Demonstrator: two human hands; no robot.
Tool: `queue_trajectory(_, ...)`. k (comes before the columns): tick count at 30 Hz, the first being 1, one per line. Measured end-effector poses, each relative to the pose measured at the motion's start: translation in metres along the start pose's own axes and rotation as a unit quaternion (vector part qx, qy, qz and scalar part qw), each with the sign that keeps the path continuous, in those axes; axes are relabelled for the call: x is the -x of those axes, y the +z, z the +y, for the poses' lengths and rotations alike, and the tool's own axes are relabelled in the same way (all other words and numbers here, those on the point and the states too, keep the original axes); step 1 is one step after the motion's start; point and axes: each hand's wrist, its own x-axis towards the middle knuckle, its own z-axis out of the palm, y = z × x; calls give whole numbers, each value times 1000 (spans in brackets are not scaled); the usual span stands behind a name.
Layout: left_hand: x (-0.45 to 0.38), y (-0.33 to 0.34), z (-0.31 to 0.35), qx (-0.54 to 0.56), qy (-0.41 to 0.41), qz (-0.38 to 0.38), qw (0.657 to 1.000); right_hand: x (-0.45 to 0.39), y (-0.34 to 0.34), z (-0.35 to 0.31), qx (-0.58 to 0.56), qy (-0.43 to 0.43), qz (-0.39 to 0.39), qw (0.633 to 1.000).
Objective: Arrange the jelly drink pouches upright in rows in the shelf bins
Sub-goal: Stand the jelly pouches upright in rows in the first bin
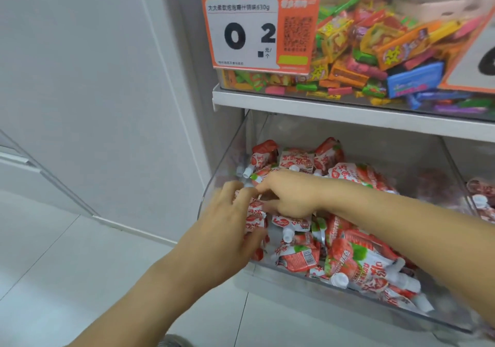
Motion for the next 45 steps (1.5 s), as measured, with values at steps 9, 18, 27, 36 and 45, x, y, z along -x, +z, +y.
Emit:
queue_trajectory(9, -6, 8, -6, -4, 13, -69, 998, -25, -25, 20, 104, -2, 23, 994)
queue_trajectory(18, 0, 13, -9, 34, -5, -55, 998, -34, -26, 16, -9, 14, 114, 993)
queue_trajectory(27, -1, 14, -7, 38, -13, -48, 998, -35, -30, 7, 68, 37, -45, 996)
queue_trajectory(36, -3, 11, -4, 48, -26, -52, 997, -36, -29, 3, 17, 29, -69, 997)
queue_trajectory(45, -20, 12, -1, 11, -25, -88, 996, -29, -42, 23, -67, 30, -94, 993)
